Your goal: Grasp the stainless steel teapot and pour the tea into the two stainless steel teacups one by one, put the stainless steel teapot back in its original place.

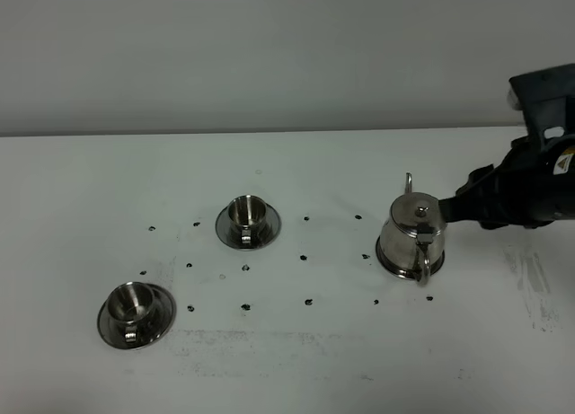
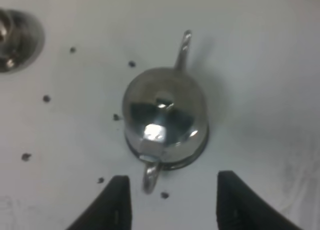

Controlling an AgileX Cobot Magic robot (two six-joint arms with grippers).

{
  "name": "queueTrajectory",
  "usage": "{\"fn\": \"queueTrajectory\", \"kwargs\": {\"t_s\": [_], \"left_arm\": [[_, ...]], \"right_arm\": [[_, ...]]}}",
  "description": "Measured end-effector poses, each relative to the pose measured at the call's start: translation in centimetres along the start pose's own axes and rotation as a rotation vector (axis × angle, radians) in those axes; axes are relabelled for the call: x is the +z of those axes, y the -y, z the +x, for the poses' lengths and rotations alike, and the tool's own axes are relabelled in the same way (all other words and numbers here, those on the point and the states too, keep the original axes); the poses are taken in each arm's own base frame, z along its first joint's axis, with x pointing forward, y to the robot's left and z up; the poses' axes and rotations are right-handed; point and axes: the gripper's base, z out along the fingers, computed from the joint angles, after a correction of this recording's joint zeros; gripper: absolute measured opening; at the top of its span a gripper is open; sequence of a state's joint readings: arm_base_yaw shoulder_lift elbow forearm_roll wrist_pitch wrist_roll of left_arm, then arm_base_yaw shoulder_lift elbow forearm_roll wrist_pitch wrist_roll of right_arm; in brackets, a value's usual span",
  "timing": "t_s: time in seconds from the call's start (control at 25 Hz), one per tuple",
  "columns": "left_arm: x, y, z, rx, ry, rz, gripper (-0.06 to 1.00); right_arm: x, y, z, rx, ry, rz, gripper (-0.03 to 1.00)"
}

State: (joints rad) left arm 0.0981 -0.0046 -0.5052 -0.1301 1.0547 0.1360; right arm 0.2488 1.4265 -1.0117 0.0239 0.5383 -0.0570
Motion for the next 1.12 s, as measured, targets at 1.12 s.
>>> {"fn": "queueTrajectory", "kwargs": {"t_s": [1.12], "left_arm": [[1.1, -0.5, 1.0, -0.029, -0.062, -0.045, 0.31]], "right_arm": [[8.0, -2.6, 2.4, 0.077, -0.151, -0.038, 0.46]]}}
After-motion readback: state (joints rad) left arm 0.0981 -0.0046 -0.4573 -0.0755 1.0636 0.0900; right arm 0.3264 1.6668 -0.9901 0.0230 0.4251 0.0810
